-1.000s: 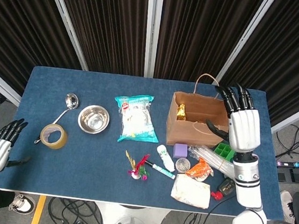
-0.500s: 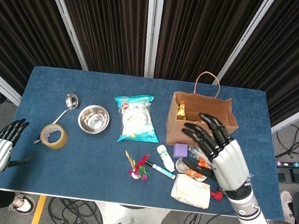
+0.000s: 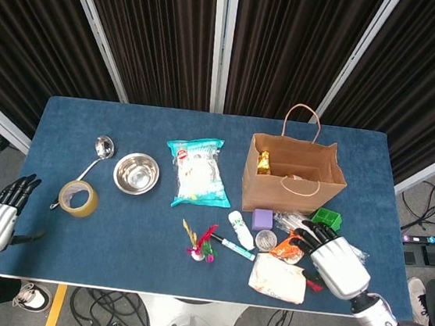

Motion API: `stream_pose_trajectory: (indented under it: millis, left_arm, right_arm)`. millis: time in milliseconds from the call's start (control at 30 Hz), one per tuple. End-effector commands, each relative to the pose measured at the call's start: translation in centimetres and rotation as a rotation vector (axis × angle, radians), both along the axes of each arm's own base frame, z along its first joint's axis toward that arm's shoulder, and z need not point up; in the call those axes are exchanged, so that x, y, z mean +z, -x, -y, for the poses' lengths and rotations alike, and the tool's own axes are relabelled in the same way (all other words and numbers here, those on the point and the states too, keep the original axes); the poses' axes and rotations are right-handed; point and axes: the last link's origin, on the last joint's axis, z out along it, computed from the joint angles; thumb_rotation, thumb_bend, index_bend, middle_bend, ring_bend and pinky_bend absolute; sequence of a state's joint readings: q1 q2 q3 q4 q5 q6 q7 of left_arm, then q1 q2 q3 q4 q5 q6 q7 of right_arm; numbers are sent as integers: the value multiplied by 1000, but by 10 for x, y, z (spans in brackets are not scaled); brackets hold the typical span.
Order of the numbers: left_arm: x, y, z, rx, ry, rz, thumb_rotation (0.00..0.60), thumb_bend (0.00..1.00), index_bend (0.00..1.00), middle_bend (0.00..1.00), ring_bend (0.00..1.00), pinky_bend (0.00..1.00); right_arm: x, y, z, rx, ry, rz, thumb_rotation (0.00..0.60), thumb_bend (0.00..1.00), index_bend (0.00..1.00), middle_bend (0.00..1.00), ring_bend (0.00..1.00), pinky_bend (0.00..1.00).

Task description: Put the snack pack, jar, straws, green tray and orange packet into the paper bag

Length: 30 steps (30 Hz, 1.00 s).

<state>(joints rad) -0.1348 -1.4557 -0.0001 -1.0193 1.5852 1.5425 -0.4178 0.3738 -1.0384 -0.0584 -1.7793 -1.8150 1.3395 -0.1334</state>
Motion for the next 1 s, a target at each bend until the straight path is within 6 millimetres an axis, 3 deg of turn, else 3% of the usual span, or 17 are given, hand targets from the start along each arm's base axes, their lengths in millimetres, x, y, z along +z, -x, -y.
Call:
stream_pose_trajectory:
  millis: [33, 233, 467, 733, 1000]
  left_arm:
    - [0, -1, 0, -5, 1, 3, 600, 48, 99, 143, 12, 155]
    - [3, -3, -2, -17, -4, 0, 600, 48, 99, 143, 12, 156]
    - [0, -4, -1, -15, 7, -4, 600, 49, 99, 143, 12, 155]
    - [0, -2, 1, -11, 6, -8, 600, 49, 99, 143, 12, 156]
    - [0, 0, 1, -9, 7, 0, 600, 49, 99, 143, 12, 156]
  right_arm:
    - [0, 39, 2, -123, 30, 9, 600, 0, 361, 291, 184, 262]
    - [2, 90, 19, -225, 125, -2, 600, 0, 365, 279, 183, 264]
    - [-7, 125, 28, -388, 152, 63, 600, 0, 344, 267, 172, 257]
    - [-34, 136, 21, -471, 129, 119, 600, 0, 339, 270, 171, 256]
    - [-39, 144, 3, -525, 130, 152, 600, 0, 339, 278, 172, 255]
